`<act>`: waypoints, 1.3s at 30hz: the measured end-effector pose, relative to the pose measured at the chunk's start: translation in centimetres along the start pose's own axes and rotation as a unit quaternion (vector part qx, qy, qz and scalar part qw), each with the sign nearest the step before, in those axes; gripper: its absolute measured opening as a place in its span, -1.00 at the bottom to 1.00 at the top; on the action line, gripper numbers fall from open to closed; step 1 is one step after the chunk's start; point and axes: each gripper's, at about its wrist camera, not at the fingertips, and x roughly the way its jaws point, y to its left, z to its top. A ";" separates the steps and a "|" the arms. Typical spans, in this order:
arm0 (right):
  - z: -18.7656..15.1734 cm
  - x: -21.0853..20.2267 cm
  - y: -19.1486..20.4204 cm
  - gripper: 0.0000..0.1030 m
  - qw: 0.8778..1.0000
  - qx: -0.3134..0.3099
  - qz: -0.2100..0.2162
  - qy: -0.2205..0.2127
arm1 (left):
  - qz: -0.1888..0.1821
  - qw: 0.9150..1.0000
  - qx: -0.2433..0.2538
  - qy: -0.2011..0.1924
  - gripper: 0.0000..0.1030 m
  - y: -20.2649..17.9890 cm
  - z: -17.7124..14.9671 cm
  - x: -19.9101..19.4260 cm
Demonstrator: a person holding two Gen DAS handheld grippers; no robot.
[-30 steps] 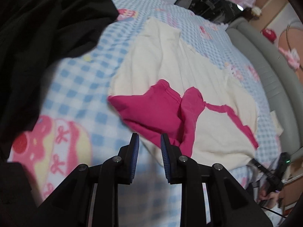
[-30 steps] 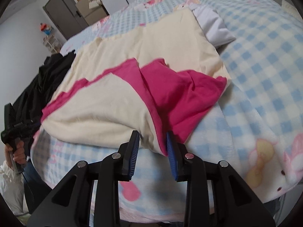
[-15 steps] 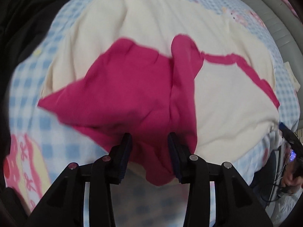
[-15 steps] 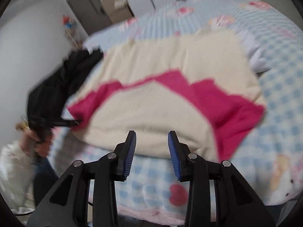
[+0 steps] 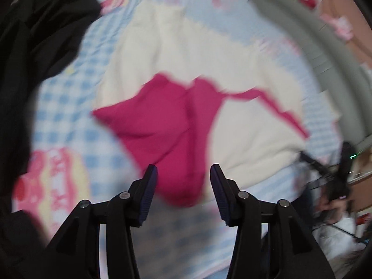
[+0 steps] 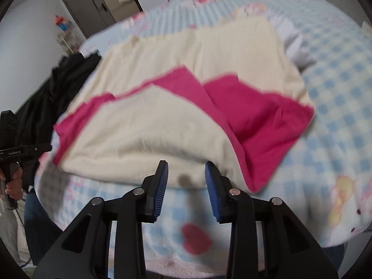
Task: Fold clothes
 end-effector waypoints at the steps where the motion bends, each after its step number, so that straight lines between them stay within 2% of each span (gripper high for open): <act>1: 0.2 -0.2 0.0 -0.23 1.000 0.002 0.002 -0.011 | -0.023 1.000 -0.001 -0.004 0.05 -0.4 -0.1 0.4; 2: 0.3 -0.4 0.0 -0.22 1.000 0.004 0.004 -0.021 | -0.039 0.999 -0.001 0.002 0.05 -0.8 0.0 1.4; 4: 0.2 0.9 -0.4 -0.19 1.000 0.010 -0.005 0.001 | -0.005 1.000 -0.006 0.027 0.00 -0.5 -0.6 3.7; 5: -0.1 1.0 -0.5 -0.19 1.000 0.003 -0.013 0.008 | 0.028 0.999 -0.012 0.044 -0.10 -0.1 -1.0 4.7; 6: -0.5 1.0 -0.6 -0.25 1.000 -0.003 -0.021 0.015 | 0.065 0.996 -0.024 0.063 -0.49 0.8 -1.2 5.6; 8: -1.2 1.1 -0.7 -0.43 0.999 -0.017 -0.038 0.028 | 0.061 0.994 -0.056 0.065 -0.54 2.5 -1.5 5.4; 9: -0.8 0.8 -0.6 -0.49 0.999 -0.019 -0.033 0.025 | 0.060 0.994 -0.062 0.061 -0.54 2.8 -1.4 4.9; 11: -0.1 0.3 -0.5 -0.49 0.999 -0.024 -0.023 0.018 | 0.068 0.995 -0.046 0.049 -0.53 2.1 -0.8 3.8; 13: 0.7 -0.2 -0.3 -0.41 0.999 -0.029 -0.014 0.011 | 0.043 0.998 -0.029 0.026 -0.51 1.0 0.3 2.9; 15: 1.4 -0.8 -0.2 -0.35 0.999 -0.033 -0.004 0.005 | 0.017 1.000 -0.015 0.000 -0.18 0.0 1.8 2.3; 16: 1.8 -1.0 -0.1 -0.28 0.999 -0.036 0.001 0.001 | 0.013 1.000 -0.008 -0.009 0.05 -0.4 2.7 2.4; 17: 2.2 -1.3 -0.1 -0.18 0.999 -0.038 0.005 -0.002 | 0.015 1.000 -0.005 -0.009 0.06 -0.6 3.6 3.0; 18: 2.5 -1.6 0.0 0.10 0.999 -0.040 0.010 -0.006 | 0.019 1.000 -0.006 -0.001 0.06 -0.7 3.9 3.9; 19: 2.9 -1.8 0.1 0.26 0.999 -0.043 0.015 -0.009 | 0.025 1.000 -0.011 0.010 0.06 -0.6 3.9 4.7; 21: 3.6 -2.3 0.2 0.23 0.998 -0.047 0.024 -0.015 | 0.051 0.998 -0.009 0.036 0.04 -0.7 4.1 6.6; 23: 4.7 1.7 0.3 0.23 0.998 -0.059 -0.012 0.035 | 0.078 0.995 -0.007 0.056 -0.05 -1.1 3.8 8.2; 24: 4.7 3.1 0.0 0.19 0.996 -0.061 -0.024 0.055 | 0.093 0.994 -0.006 0.058 -0.20 -1.3 3.6 8.3; 25: 4.7 3.9 -0.3 0.05 0.996 -0.053 -0.020 0.064 | 0.108 0.992 -0.005 0.058 -0.51 -1.4 3.6 8.4; 26: 4.7 4.6 -0.7 -0.05 0.996 -0.045 -0.016 0.073 | 0.122 0.991 0.000 0.052 -0.65 -1.7 3.7 8.3; 28: 4.6 4.4 -0.8 -0.58 0.997 -0.045 -0.007 0.067 | 0.128 0.991 0.015 0.030 -0.84 -2.6 4.5 7.2; 29: 4.5 4.2 -0.8 -0.68 0.997 -0.045 -0.002 0.064 | 0.129 0.991 0.023 0.019 -0.90 -3.1 5.0 6.7; 32: 4.9 3.2 -0.7 -0.78 0.997 -0.050 0.011 0.054 | 0.134 0.990 0.047 -0.015 -0.96 -4.5 6.3 5.0; 35: 5.2 1.2 -0.5 -0.79 0.998 -0.051 0.013 0.018 | 0.135 0.988 0.065 -0.041 -0.96 -5.5 7.5 3.8; 37: 5.5 0.5 -0.6 -0.79 0.999 -0.046 0.008 -0.001 | 0.127 0.990 0.048 -0.033 -0.95 -4.5 8.0 4.5; 39: 5.0 1.3 -1.1 -0.78 0.999 -0.039 0.005 0.015 | 0.101 0.995 0.012 0.010 -0.81 -2.9 7.9 6.7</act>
